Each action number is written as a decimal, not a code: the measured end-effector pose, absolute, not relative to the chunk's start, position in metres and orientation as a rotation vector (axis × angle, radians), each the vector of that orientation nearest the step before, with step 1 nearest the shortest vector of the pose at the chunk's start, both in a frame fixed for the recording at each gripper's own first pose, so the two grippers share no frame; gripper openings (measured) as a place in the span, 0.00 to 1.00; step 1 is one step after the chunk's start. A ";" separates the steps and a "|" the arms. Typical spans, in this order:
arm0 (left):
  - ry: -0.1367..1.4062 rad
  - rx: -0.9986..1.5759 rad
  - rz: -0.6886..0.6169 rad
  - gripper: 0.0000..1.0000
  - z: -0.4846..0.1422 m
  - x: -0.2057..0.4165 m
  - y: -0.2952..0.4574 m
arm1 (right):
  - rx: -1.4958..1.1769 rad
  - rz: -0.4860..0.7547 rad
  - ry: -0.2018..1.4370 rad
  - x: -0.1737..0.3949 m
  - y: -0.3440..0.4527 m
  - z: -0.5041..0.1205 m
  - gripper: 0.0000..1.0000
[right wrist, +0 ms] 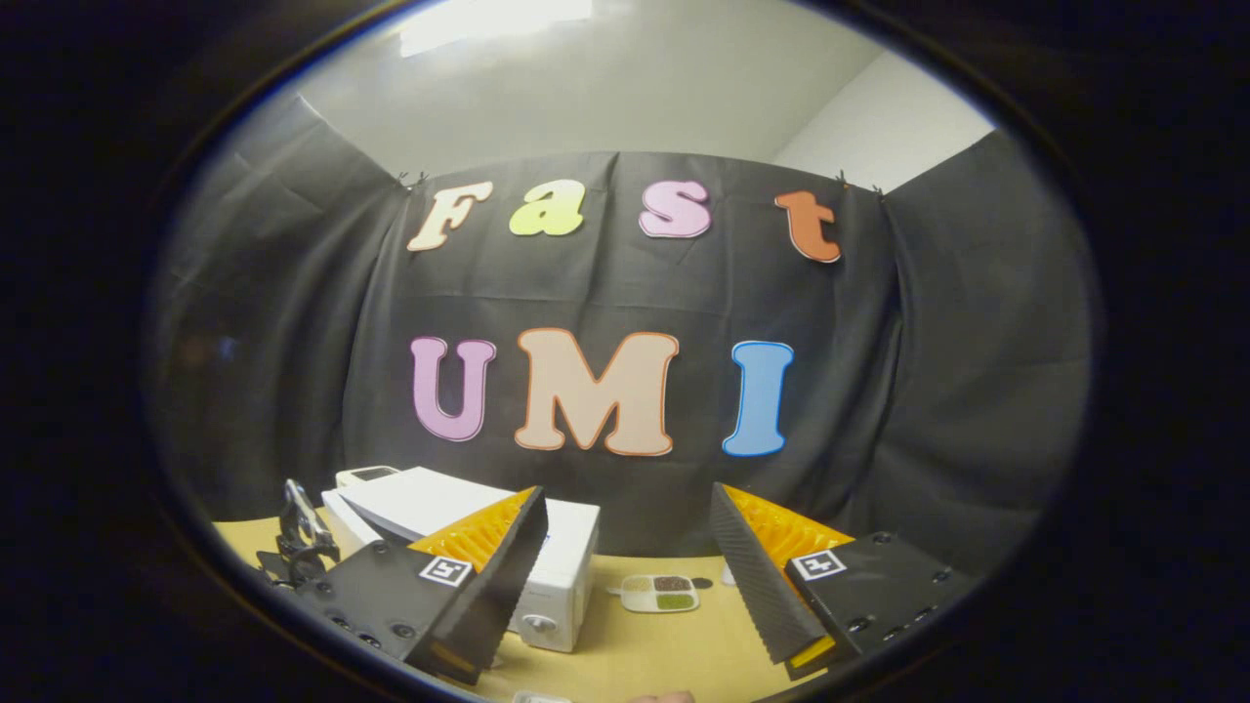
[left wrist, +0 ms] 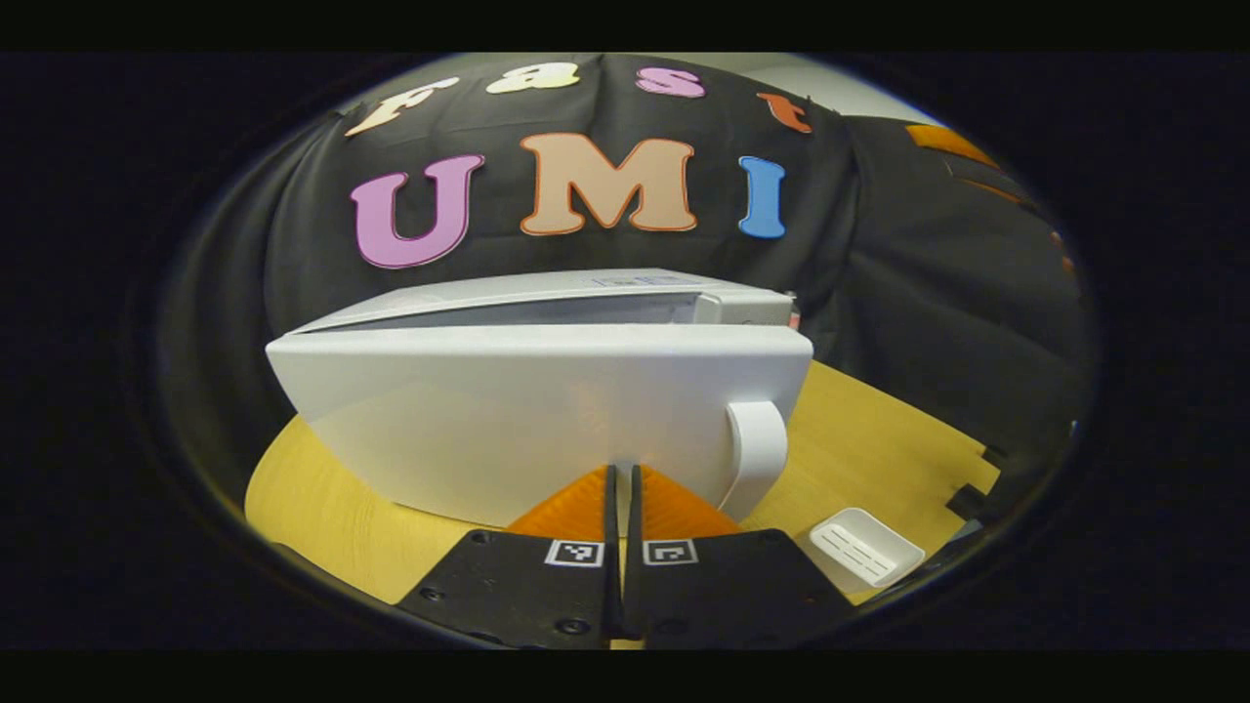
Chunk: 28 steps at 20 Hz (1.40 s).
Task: Open the microwave oven with the left hand, put the food in, and close the microwave oven.
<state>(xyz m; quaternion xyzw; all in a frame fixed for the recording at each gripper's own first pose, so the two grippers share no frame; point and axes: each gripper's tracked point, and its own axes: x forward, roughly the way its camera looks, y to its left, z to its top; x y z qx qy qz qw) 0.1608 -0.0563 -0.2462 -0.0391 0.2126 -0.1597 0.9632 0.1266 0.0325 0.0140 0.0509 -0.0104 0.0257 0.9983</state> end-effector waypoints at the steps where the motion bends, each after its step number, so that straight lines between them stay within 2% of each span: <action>1: 0.430 -0.075 -0.329 0.00 -0.247 0.166 -0.059 | 0.108 0.051 -0.019 0.129 0.031 0.012 0.96; 10: 0.429 -0.040 -0.351 0.00 -0.245 0.211 -0.077 | 0.115 0.054 -0.016 0.137 0.024 0.008 0.96; 11: 0.426 -0.039 -0.352 0.00 -0.245 0.215 -0.078 | 0.111 0.053 -0.018 0.137 0.023 0.008 1.00; 13: 0.424 -0.043 -0.347 0.01 -0.244 0.221 -0.078 | 0.092 0.048 -0.027 0.139 0.020 0.011 0.96; 20: 0.434 -0.110 -0.383 0.00 -0.246 0.226 -0.088 | -0.007 0.037 -0.055 0.139 0.012 0.014 0.96; 21: 0.446 -0.120 -0.390 0.01 -0.249 0.226 -0.091 | -0.033 0.032 -0.059 0.139 0.010 0.015 1.00; 22: 0.455 -0.125 -0.396 0.01 -0.250 0.226 -0.094 | -0.047 0.035 -0.063 0.140 0.011 0.017 0.96; 28: 0.443 -0.137 -0.404 0.00 -0.247 0.236 -0.098 | -0.086 0.040 -0.064 0.134 0.012 0.018 0.96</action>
